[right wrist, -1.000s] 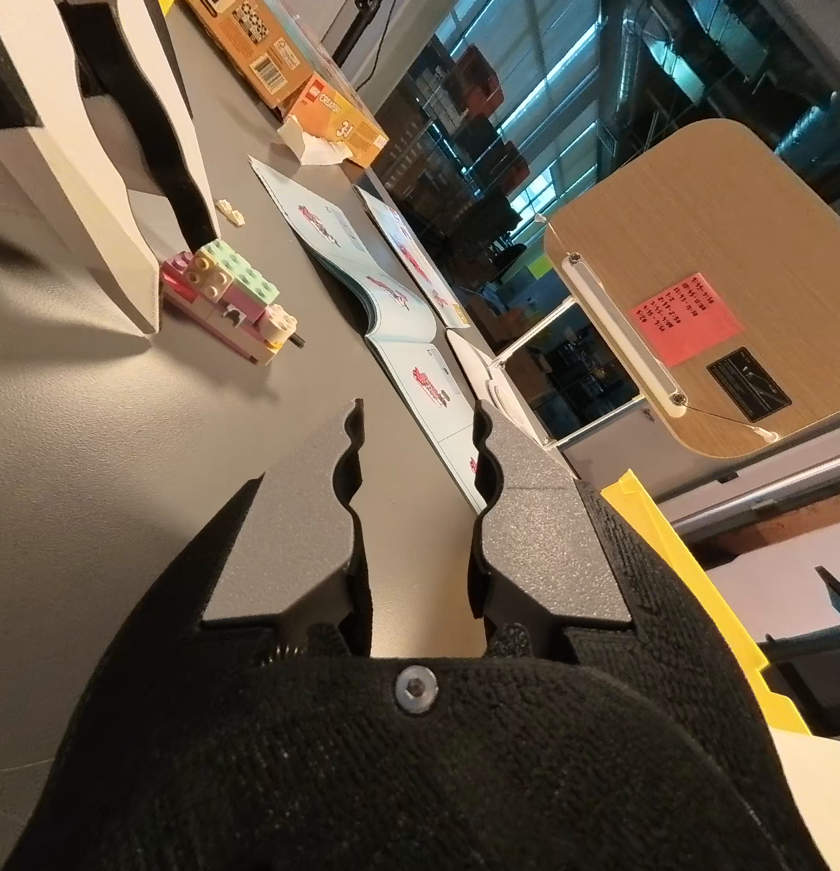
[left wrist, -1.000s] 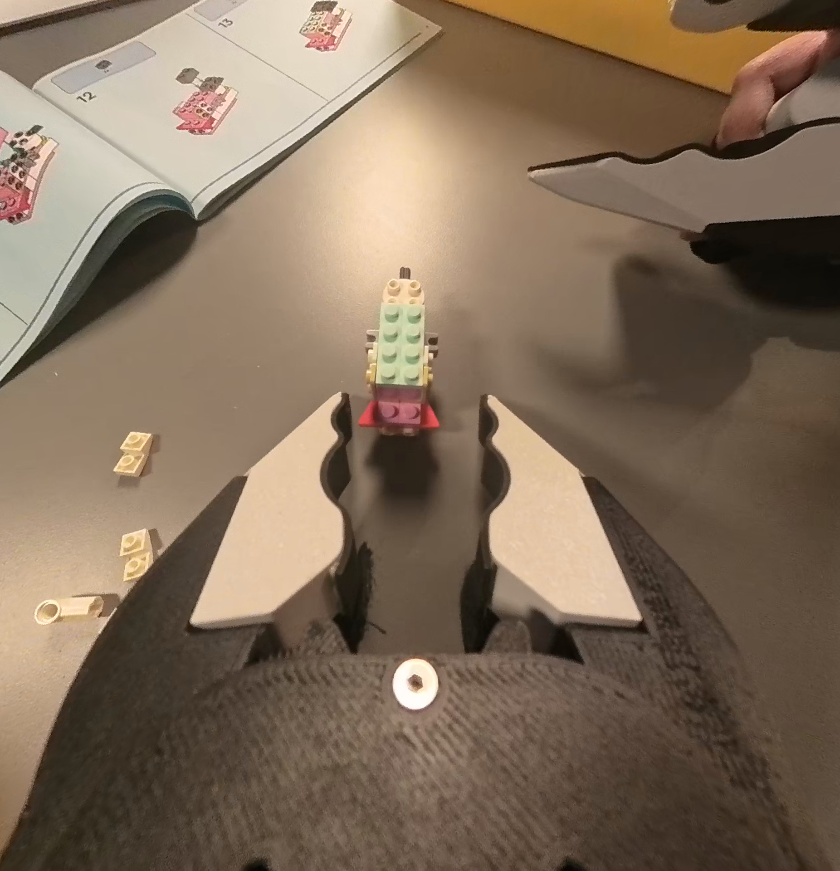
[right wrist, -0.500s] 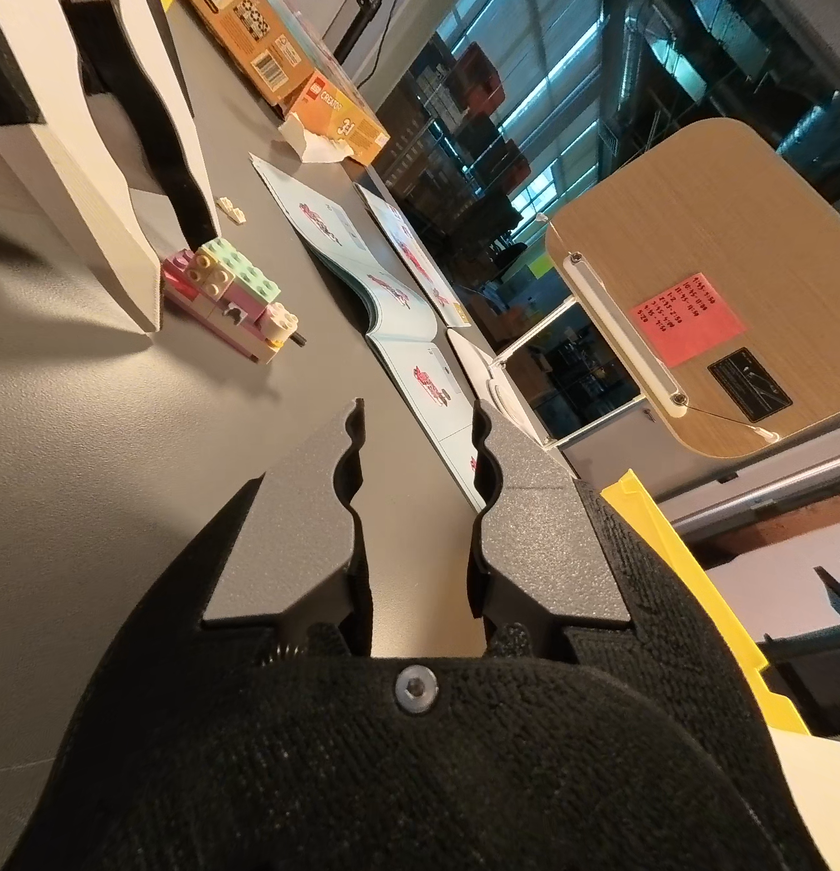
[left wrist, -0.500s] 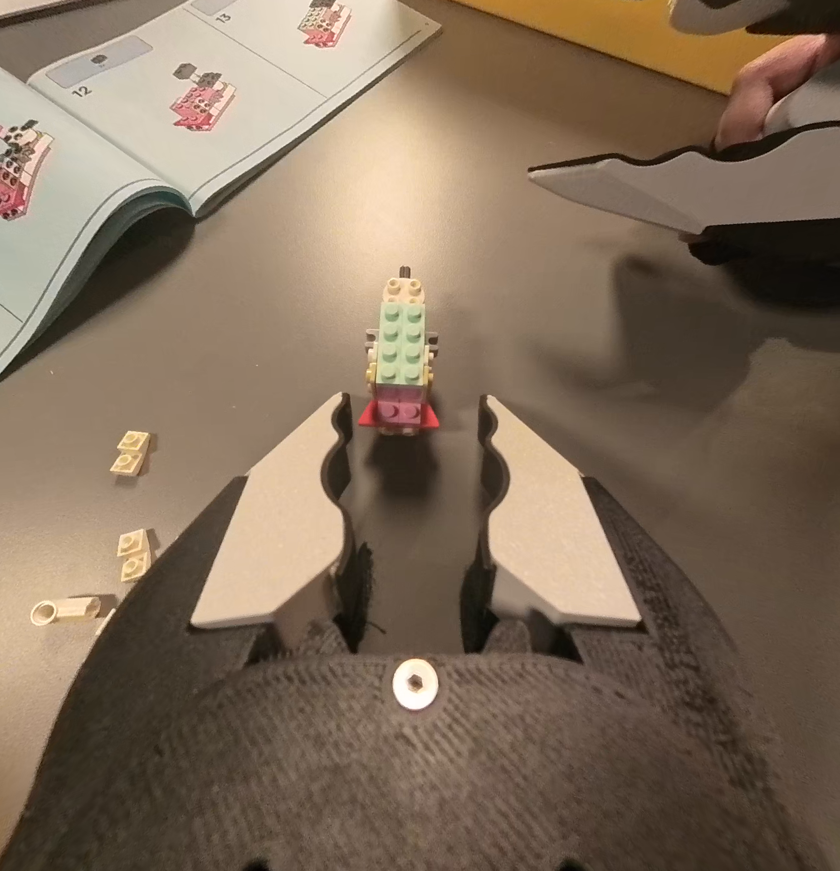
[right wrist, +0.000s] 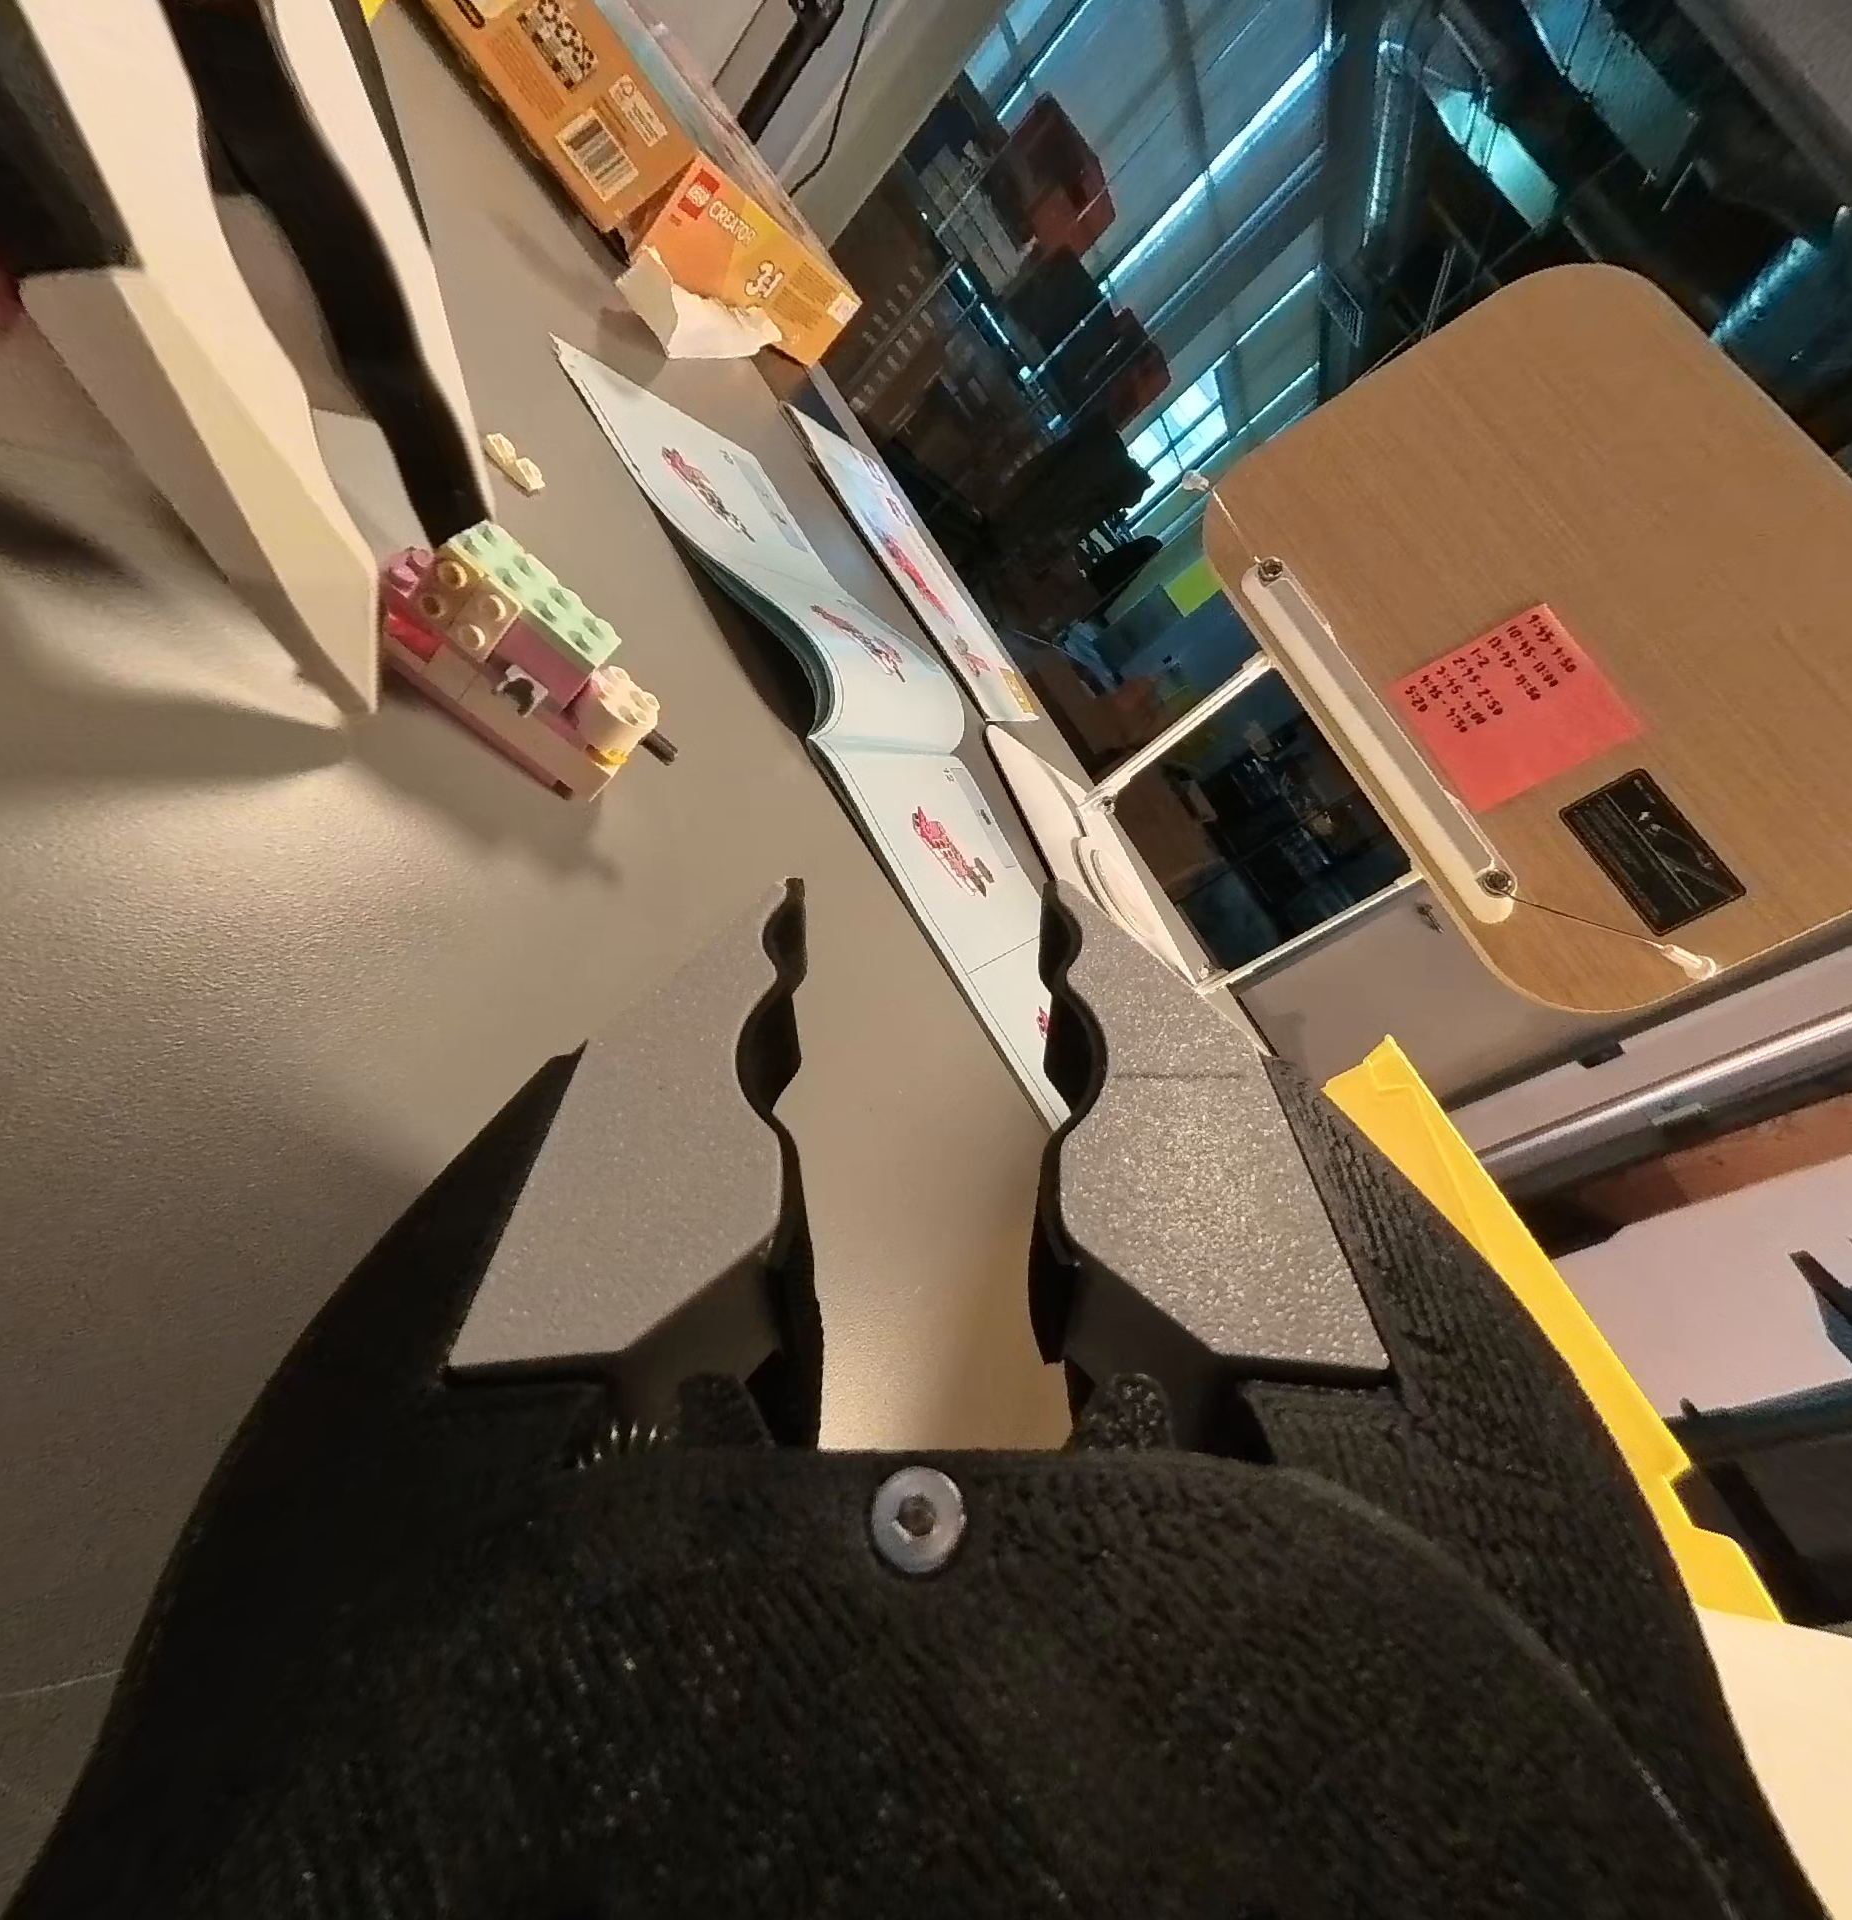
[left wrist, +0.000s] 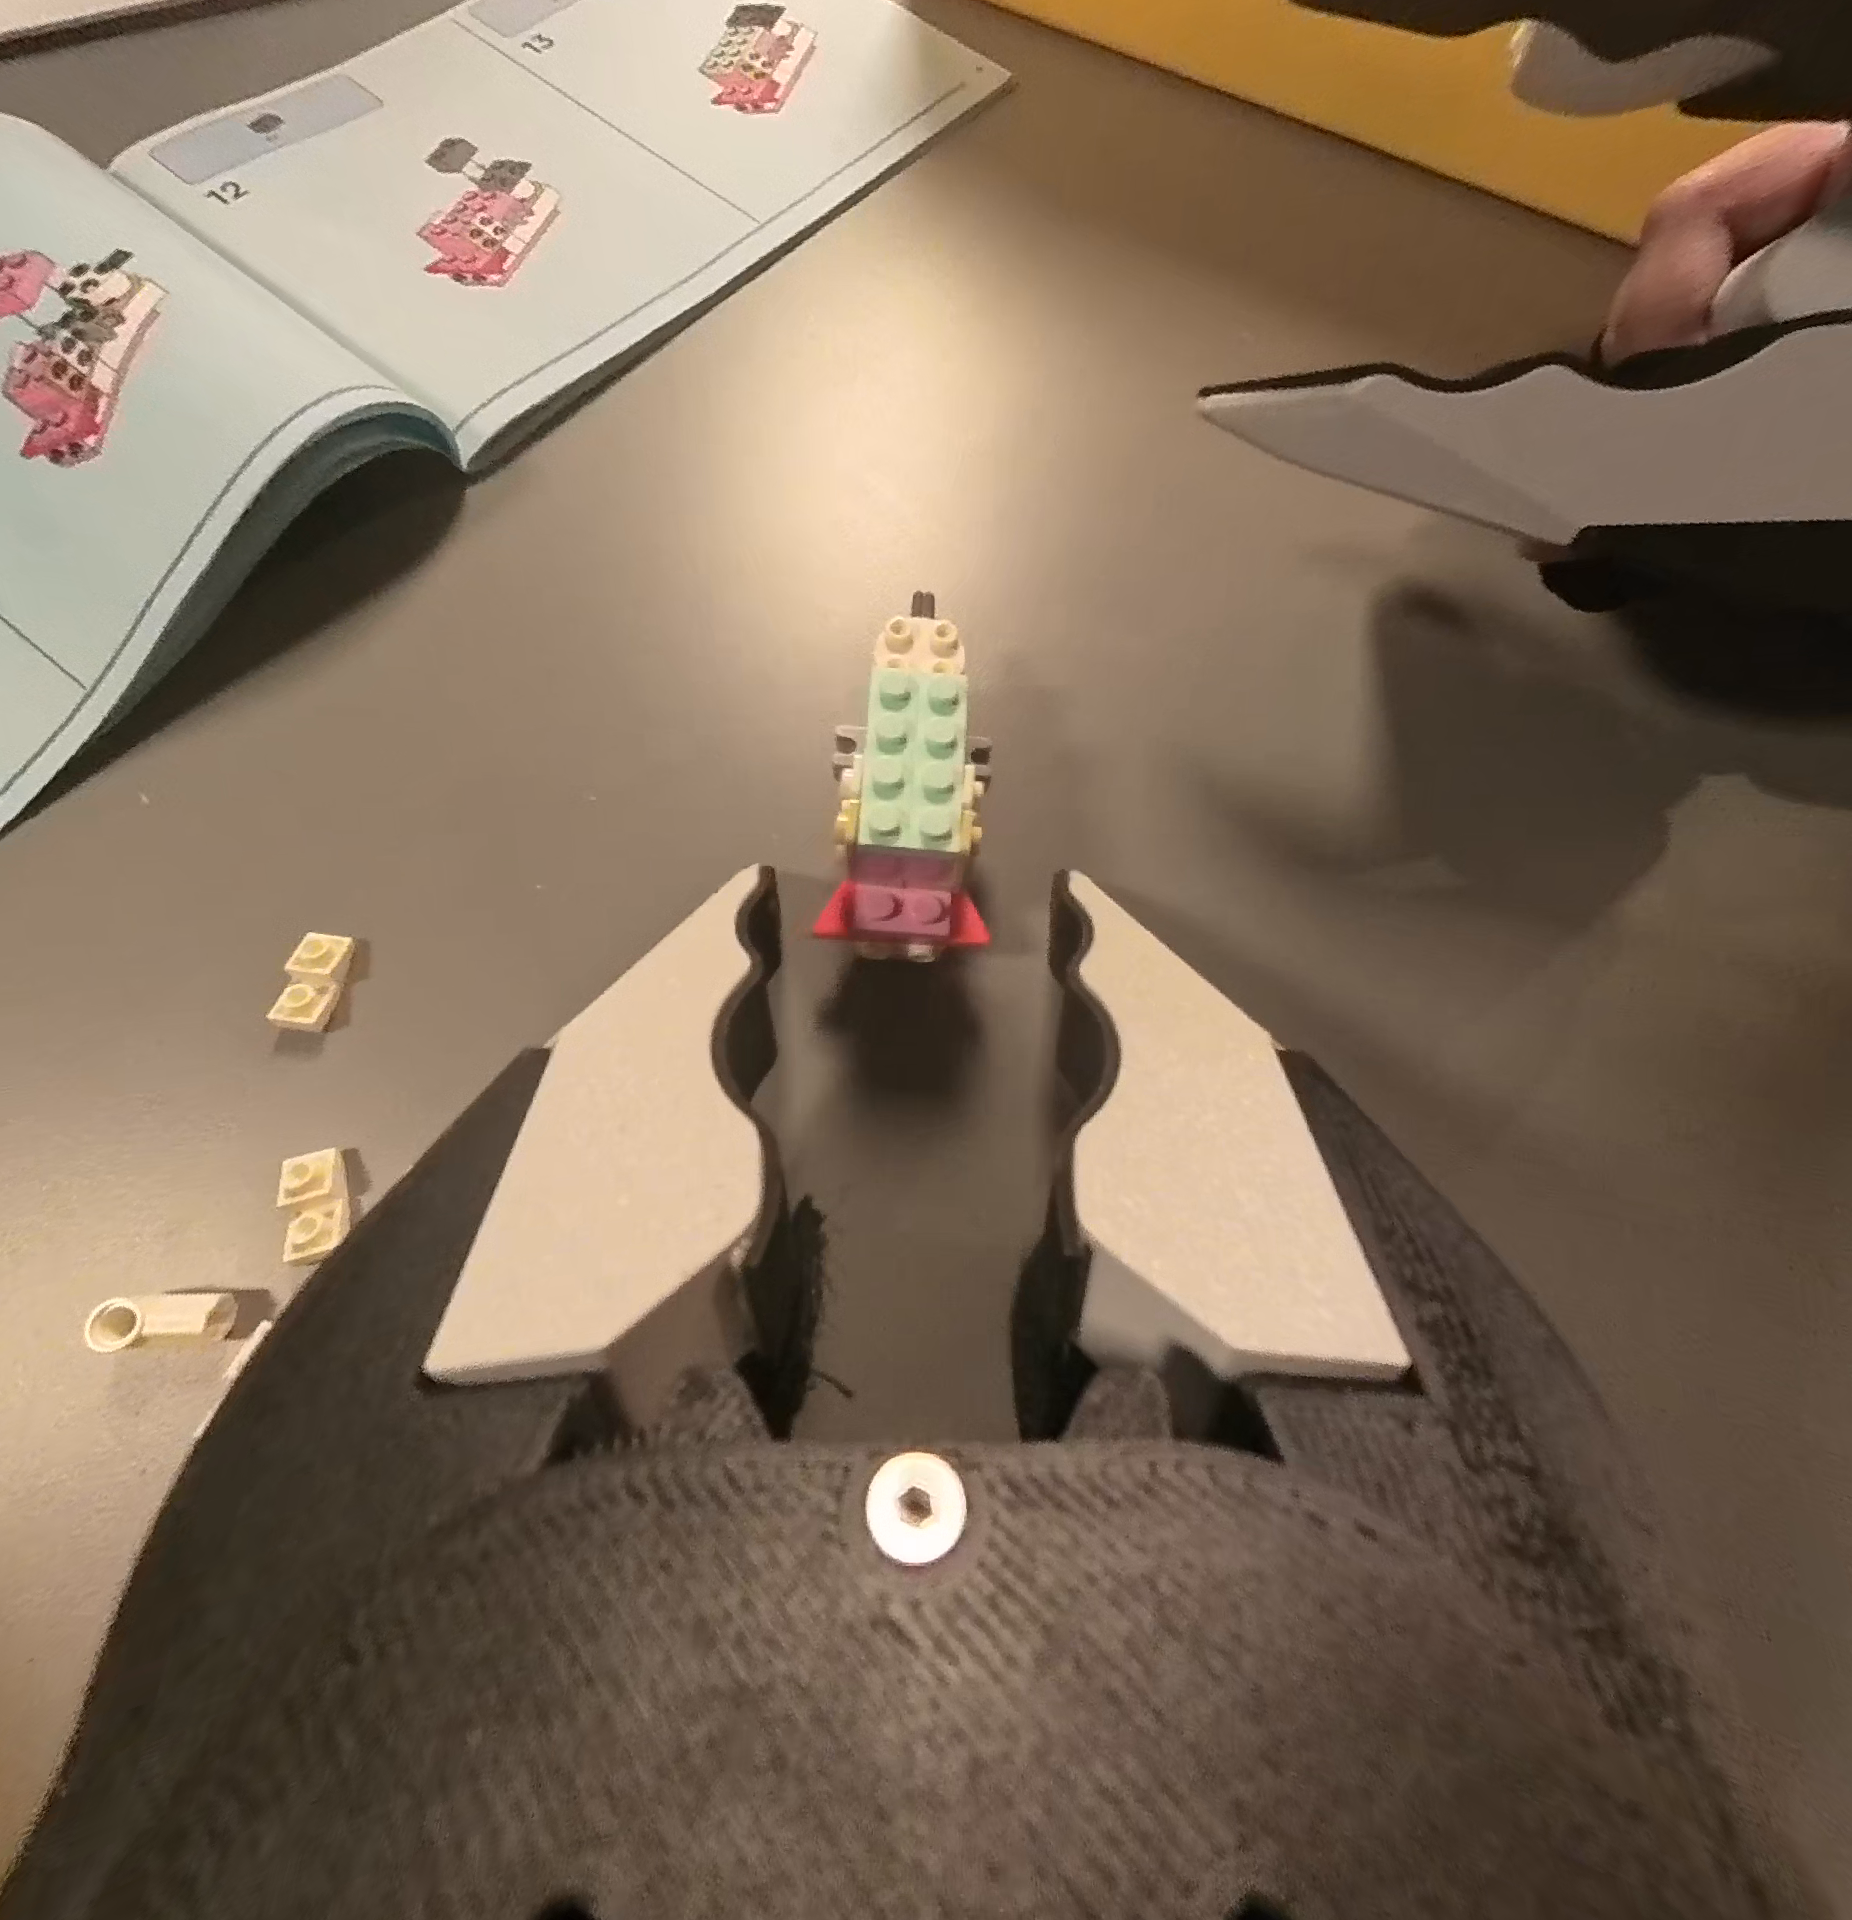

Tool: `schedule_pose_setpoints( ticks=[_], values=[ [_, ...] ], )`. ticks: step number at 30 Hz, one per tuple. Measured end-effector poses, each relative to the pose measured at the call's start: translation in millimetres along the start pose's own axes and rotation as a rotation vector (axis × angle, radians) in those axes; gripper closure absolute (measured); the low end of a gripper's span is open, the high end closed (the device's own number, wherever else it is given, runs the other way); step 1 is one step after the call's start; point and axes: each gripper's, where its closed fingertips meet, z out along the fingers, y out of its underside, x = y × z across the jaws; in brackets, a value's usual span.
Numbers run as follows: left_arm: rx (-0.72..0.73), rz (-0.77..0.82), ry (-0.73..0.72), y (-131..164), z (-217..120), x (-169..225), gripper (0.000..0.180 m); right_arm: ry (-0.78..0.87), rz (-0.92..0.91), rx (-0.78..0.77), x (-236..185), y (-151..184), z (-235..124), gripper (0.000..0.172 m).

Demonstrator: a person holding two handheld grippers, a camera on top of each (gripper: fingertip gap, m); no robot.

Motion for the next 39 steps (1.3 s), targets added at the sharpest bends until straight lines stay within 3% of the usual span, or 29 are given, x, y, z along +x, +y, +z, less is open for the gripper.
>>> schedule_pose_setpoints(
  ticks=[6, 13, 18, 23, 26, 29, 32, 39],
  values=[
    [0.174, -0.062, 0.023, -12.6, -32.9, 5.0, 0.133, 0.004, 0.008, 0.005, 1.2, -0.5, -0.6, 0.128],
    [0.403, -0.072, -0.165, -21.6, -151.9, -7.1, 0.133, 0.006, 0.022, -0.003, 2.7, 2.3, 1.0, 0.128],
    [0.508, -0.066, -0.433, -26.1, -247.0, -48.5, 0.134, 0.035, 0.040, -0.025, 10.7, 9.2, 3.2, 0.128],
    [0.504, -0.088, -0.716, -8.3, -327.9, -116.3, 0.134, 0.092, 0.047, -0.052, 21.1, 14.8, 1.0, 0.128],
    [0.558, -0.155, -0.732, -4.3, -361.9, -146.9, 0.132, 0.113, 0.001, -0.078, 21.3, 16.6, 0.5, 0.129],
    [0.591, -0.180, -0.786, 4.6, -384.9, -178.4, 0.132, 0.115, -0.072, -0.103, 16.4, 17.3, 2.7, 0.130],
    [0.548, -0.217, -0.791, 18.6, -387.1, -206.0, 0.131, 0.112, -0.076, -0.119, 15.5, 19.7, 5.4, 0.130],
    [0.270, -0.260, -0.655, 51.6, -338.9, -251.1, 0.127, 0.158, -0.021, -0.161, 25.8, 27.2, 10.6, 0.130]
  ],
)
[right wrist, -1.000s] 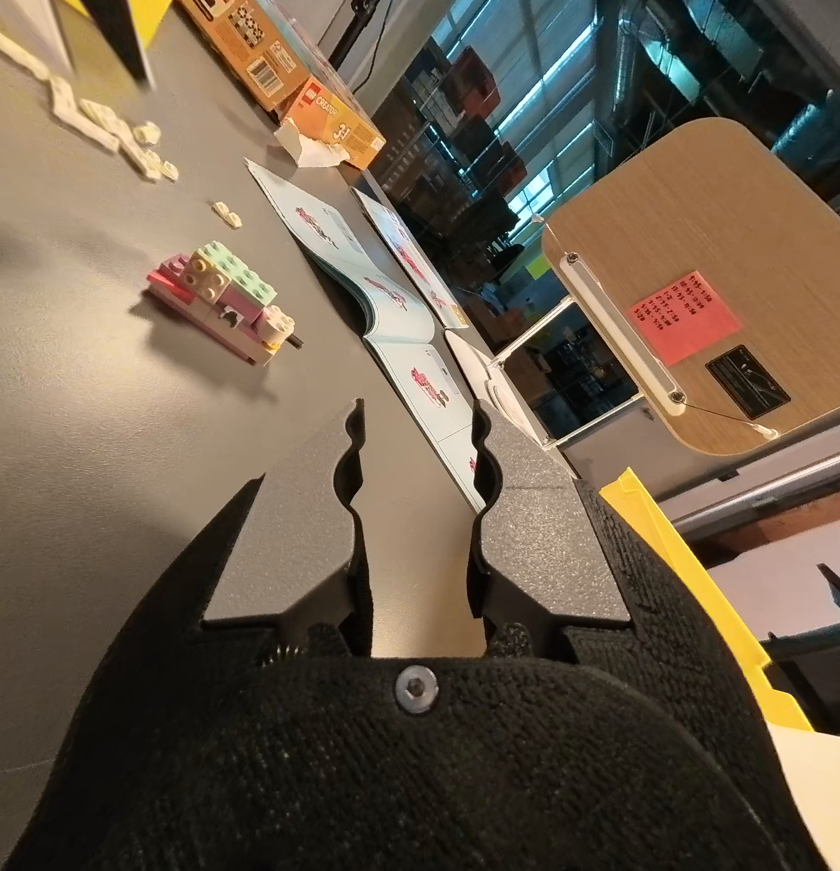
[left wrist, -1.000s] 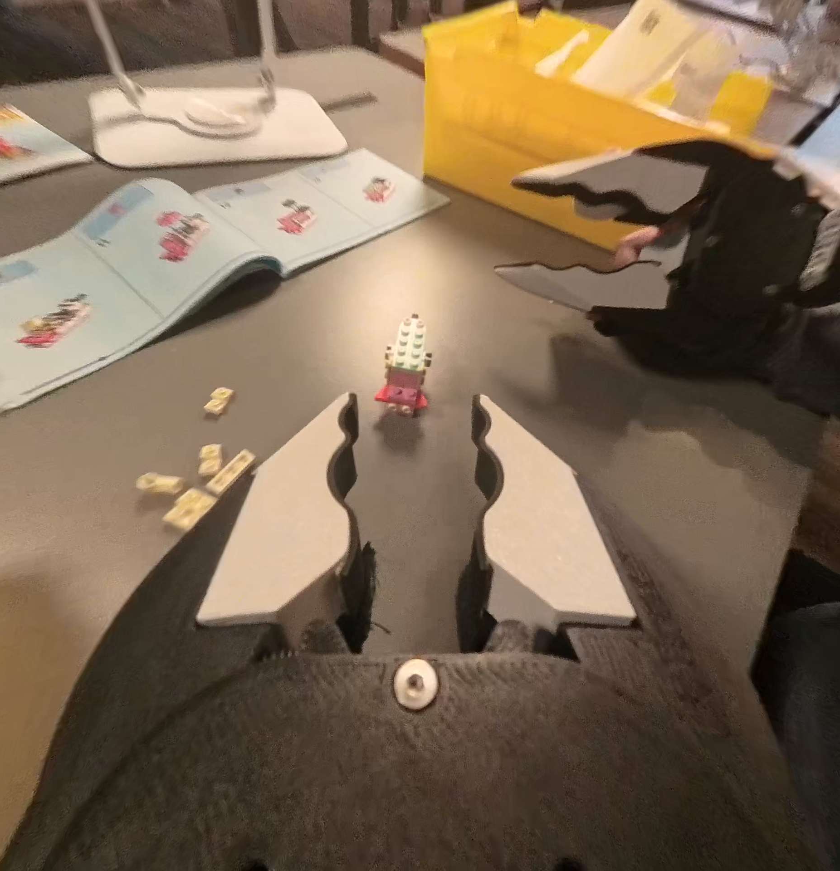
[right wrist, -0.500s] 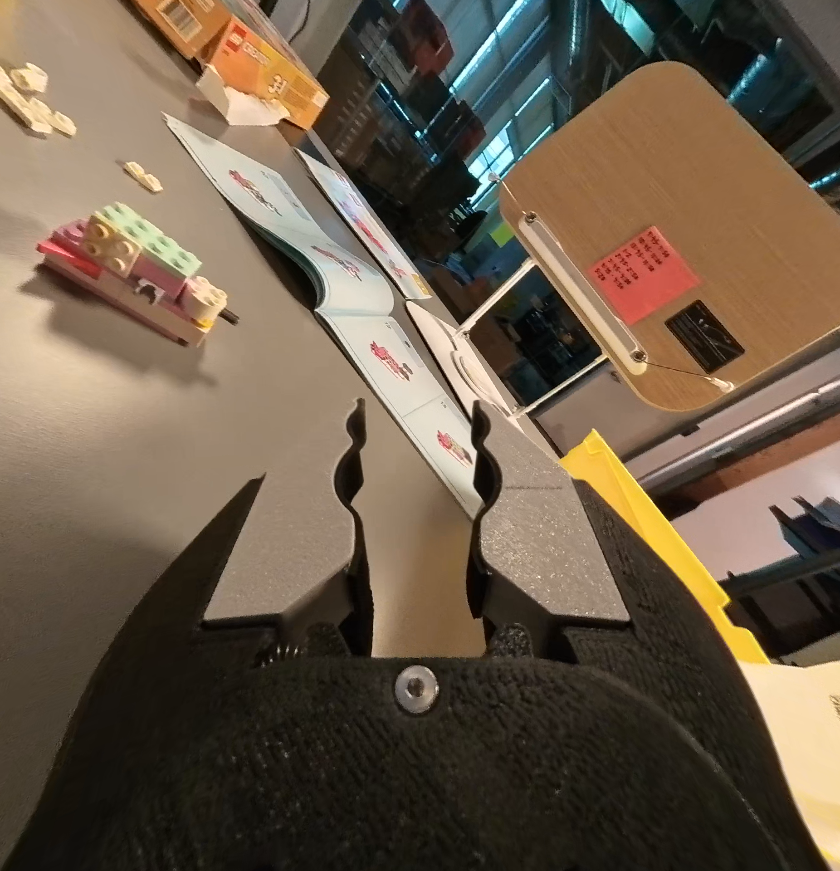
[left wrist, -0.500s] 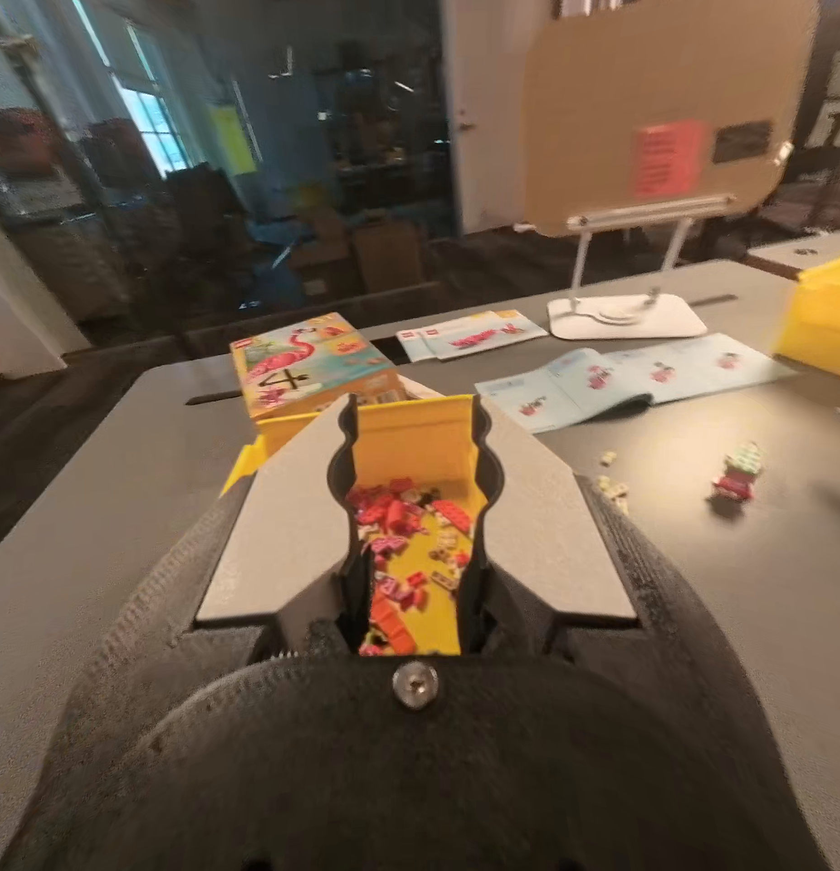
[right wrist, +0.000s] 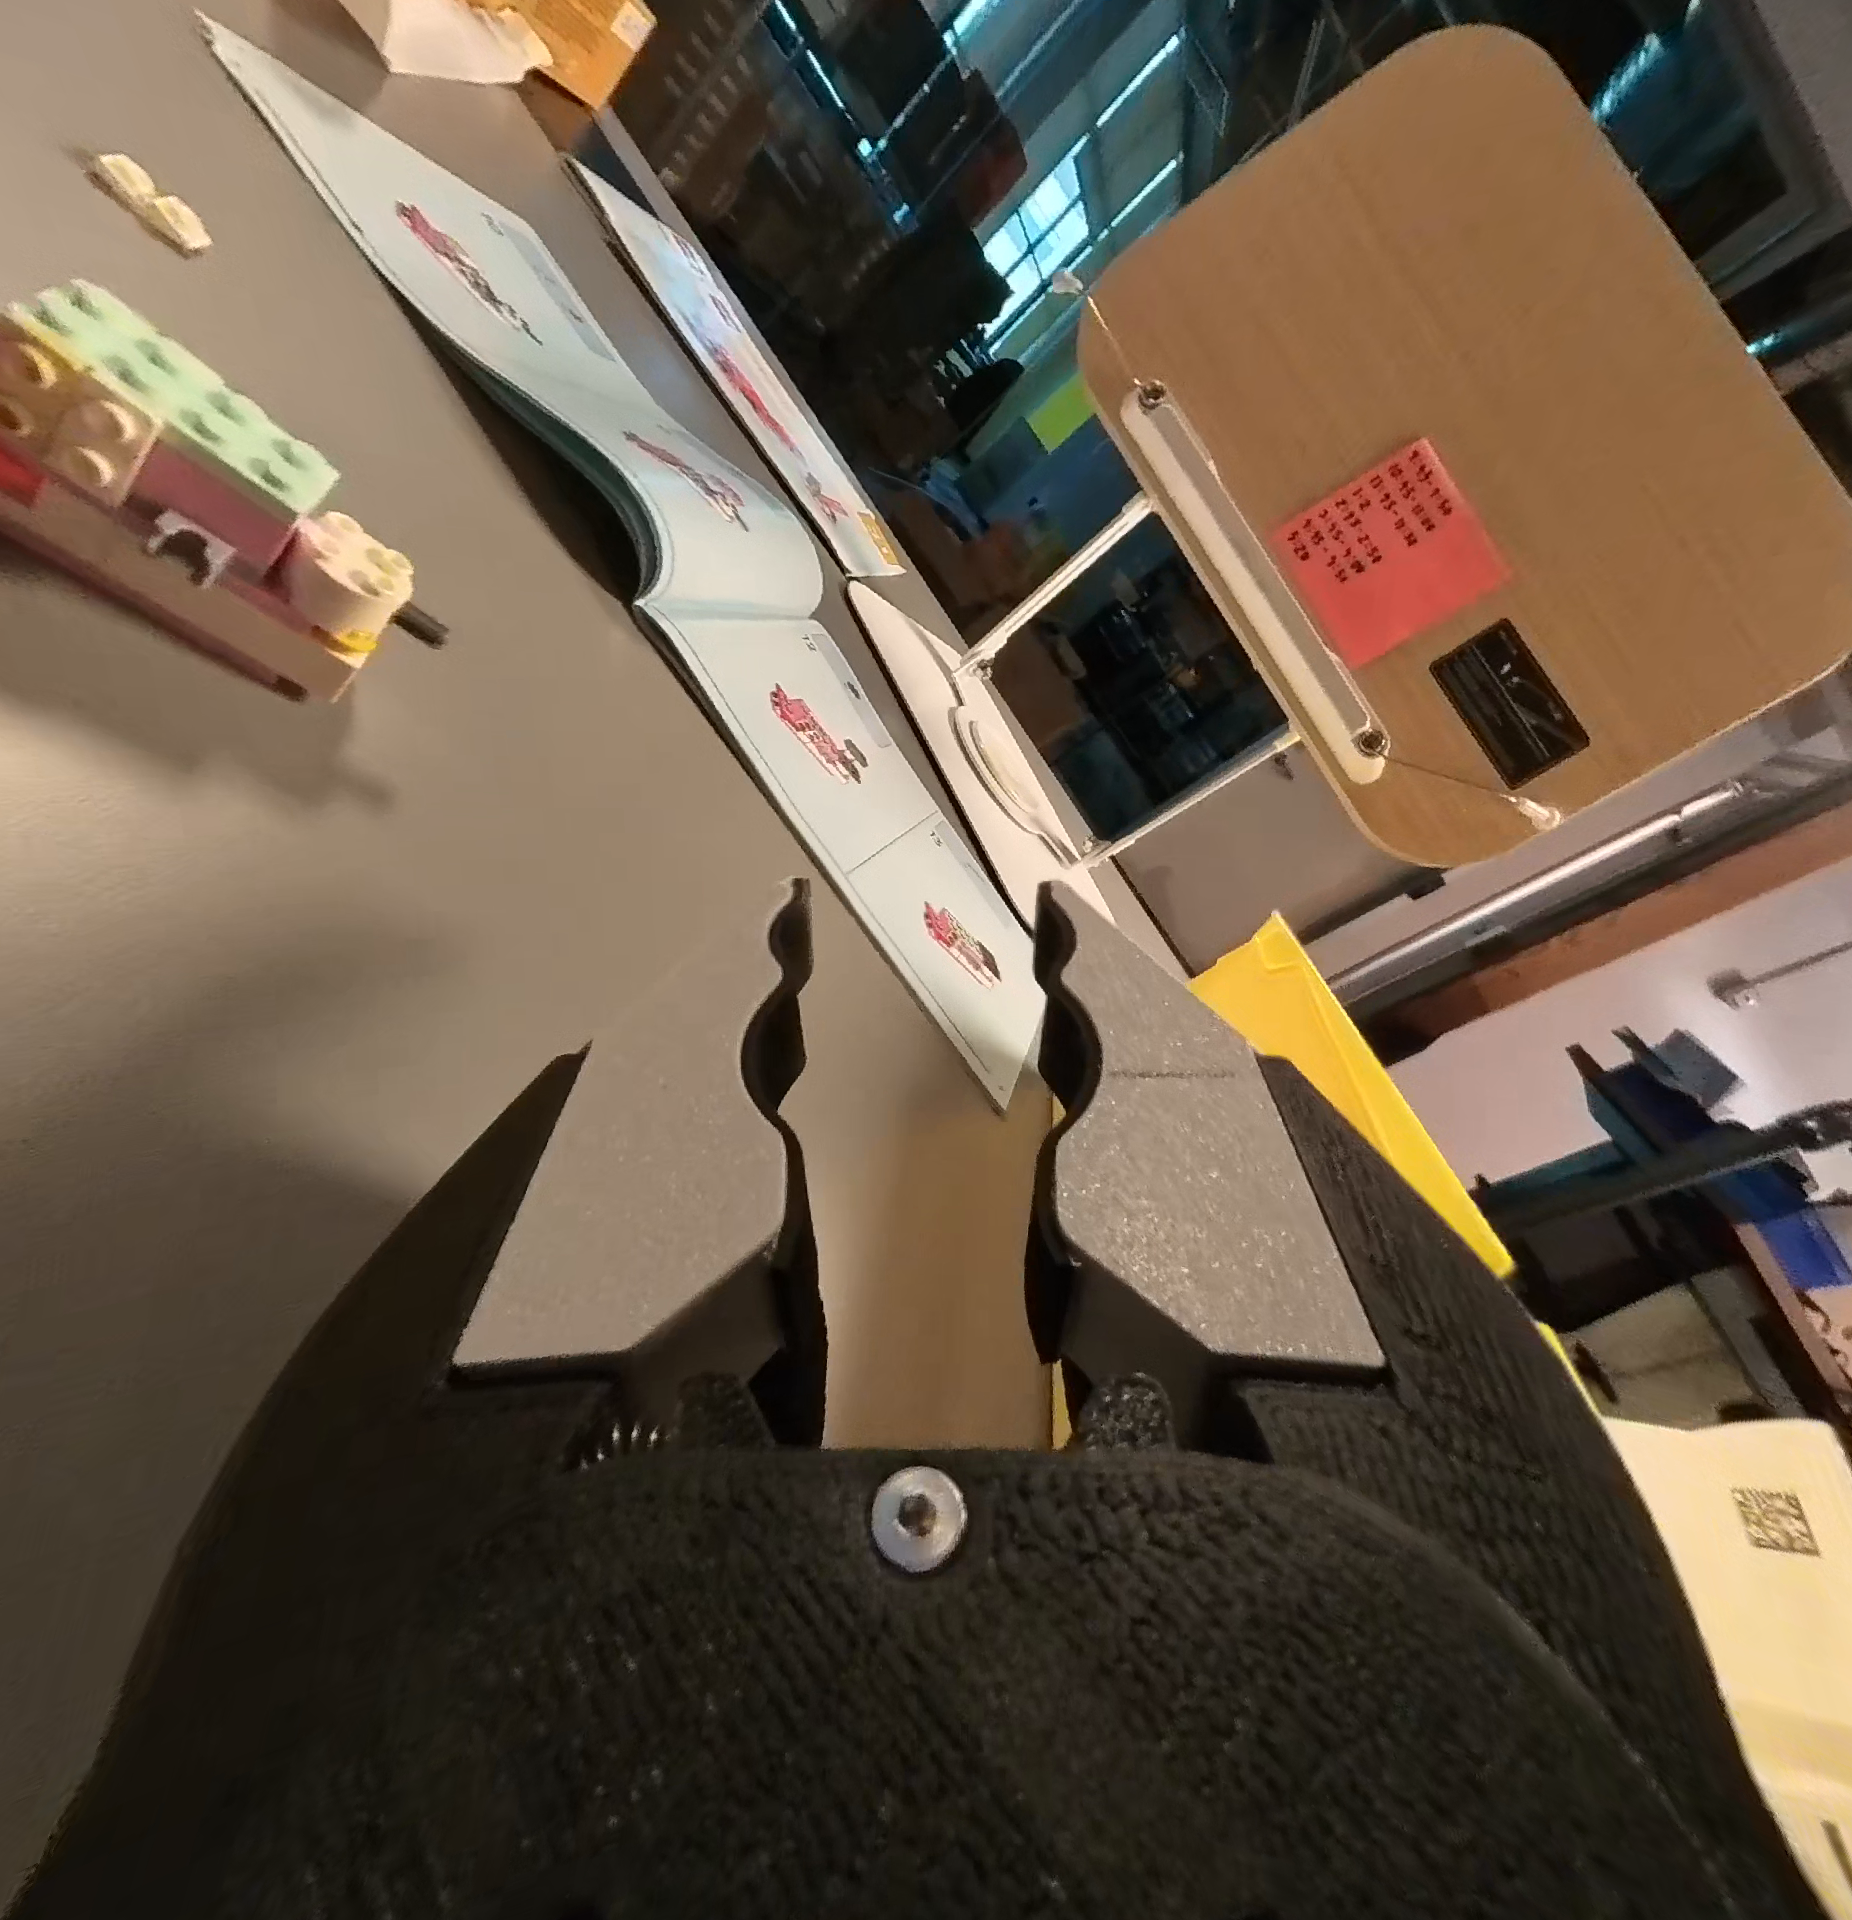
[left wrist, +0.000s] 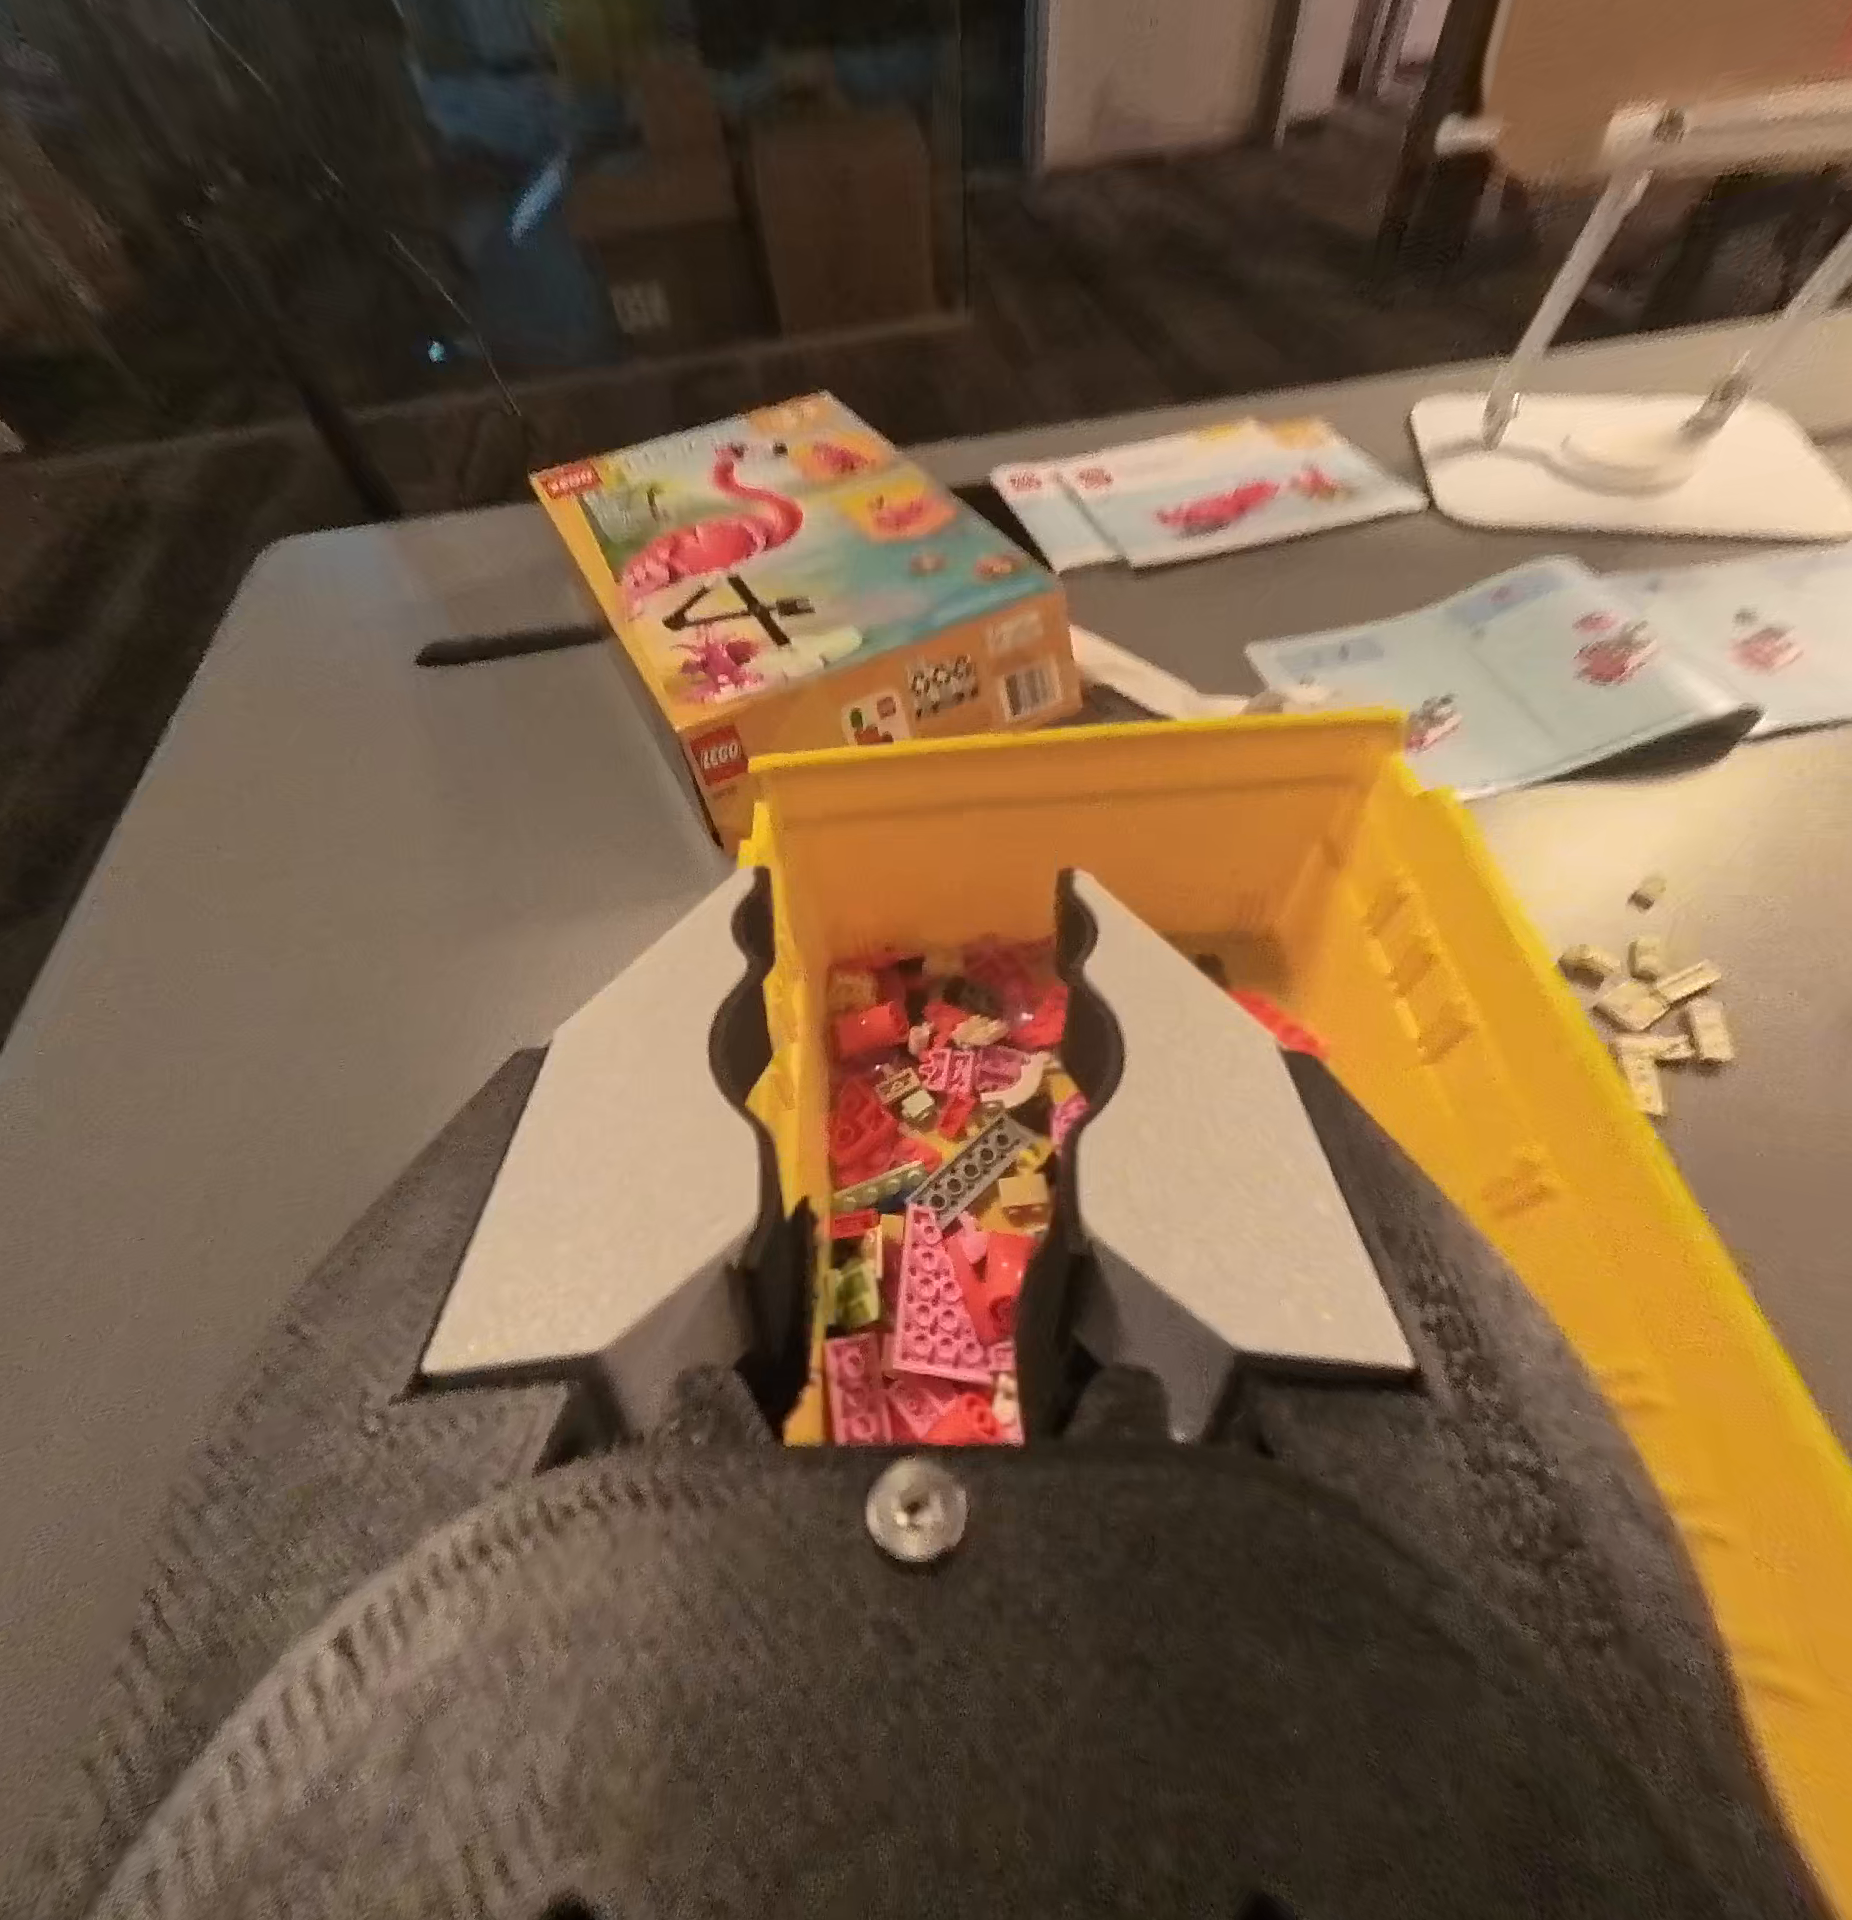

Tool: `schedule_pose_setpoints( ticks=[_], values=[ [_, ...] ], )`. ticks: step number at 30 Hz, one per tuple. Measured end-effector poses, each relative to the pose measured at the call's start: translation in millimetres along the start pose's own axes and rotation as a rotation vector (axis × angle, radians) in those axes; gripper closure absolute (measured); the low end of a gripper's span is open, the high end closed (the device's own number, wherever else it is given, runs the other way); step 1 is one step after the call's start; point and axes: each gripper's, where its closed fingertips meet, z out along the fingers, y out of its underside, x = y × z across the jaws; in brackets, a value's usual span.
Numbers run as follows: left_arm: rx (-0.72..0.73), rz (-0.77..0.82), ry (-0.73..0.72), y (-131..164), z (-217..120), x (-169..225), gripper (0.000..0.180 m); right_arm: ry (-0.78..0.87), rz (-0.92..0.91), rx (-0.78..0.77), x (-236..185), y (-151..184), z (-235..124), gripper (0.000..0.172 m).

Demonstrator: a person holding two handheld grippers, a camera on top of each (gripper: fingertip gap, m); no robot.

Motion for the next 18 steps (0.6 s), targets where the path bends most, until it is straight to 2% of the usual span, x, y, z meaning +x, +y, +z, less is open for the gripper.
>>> schedule_pose_setpoints(
  ticks=[4, 9, 14, 18],
  values=[
    [-0.157, 0.064, 0.076, 16.7, 21.9, 7.5, 0.127, 0.021, 0.026, -0.018, 2.6, 0.2, 4.9, 0.131],
    [-0.305, 0.096, 0.258, 39.0, 44.3, 36.4, 0.130, 0.029, 0.025, -0.028, 0.3, -2.7, 10.6, 0.131],
    [-0.370, 0.060, 0.446, 50.9, 62.6, 78.1, 0.129, 0.019, -0.004, -0.034, -6.1, -6.0, 14.7, 0.132],
    [-0.480, 0.119, 0.425, 67.1, 86.7, 86.6, 0.139, 0.010, -0.029, -0.036, -10.1, -7.6, 16.0, 0.133]
  ],
)
